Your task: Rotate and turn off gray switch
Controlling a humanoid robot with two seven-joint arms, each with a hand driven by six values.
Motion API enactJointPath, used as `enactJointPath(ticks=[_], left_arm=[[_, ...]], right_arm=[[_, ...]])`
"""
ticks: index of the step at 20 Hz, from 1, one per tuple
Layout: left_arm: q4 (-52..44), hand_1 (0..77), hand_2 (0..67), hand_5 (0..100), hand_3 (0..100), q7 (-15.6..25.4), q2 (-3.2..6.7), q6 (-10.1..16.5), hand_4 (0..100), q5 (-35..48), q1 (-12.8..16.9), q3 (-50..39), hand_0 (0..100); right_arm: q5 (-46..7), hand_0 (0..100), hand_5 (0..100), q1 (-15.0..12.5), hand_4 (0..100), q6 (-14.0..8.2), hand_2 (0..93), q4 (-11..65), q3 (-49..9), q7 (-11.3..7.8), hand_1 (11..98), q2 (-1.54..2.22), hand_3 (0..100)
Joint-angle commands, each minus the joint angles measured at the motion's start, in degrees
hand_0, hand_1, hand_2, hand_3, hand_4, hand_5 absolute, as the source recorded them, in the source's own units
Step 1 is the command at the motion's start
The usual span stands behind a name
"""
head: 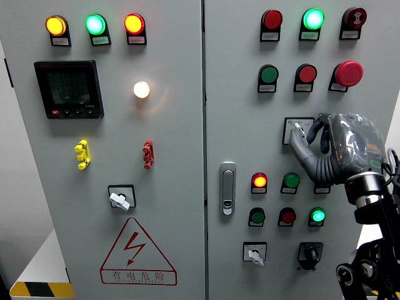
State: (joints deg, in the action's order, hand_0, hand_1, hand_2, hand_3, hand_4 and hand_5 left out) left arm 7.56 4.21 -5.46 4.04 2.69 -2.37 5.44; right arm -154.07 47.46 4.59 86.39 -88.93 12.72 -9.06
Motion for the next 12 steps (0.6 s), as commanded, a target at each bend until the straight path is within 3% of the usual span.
enactJointPath(ticks=[1, 9, 12], left_arm=[[0.00, 0.0, 13.3, 11, 19, 0.01, 0.01, 0.00, 8, 0.03, 0.00, 0.01, 89], [0.00, 0.0, 13.3, 11, 19, 0.01, 0.01, 0.00, 8, 0.03, 0.00, 0.01, 89], [0.00, 0.0, 13.3, 11, 19, 0.01, 0.01, 0.00, 8, -0.05, 0.00, 0.01, 88]], right_arm=[[0.00, 68, 100, 0.00, 100, -0.02, 72.7, 0.00, -0.02, 0.02, 35.3, 0.00, 97], [0.09, 75, 100, 0.00, 100, -0.10, 73.3, 0.09, -0.01, 0.02, 34.4, 0.00, 97], [0.09, 76, 100, -0.17, 100, -0.19, 72.8, 0.44, -0.02, 0.02, 34.0, -0.17, 97]])
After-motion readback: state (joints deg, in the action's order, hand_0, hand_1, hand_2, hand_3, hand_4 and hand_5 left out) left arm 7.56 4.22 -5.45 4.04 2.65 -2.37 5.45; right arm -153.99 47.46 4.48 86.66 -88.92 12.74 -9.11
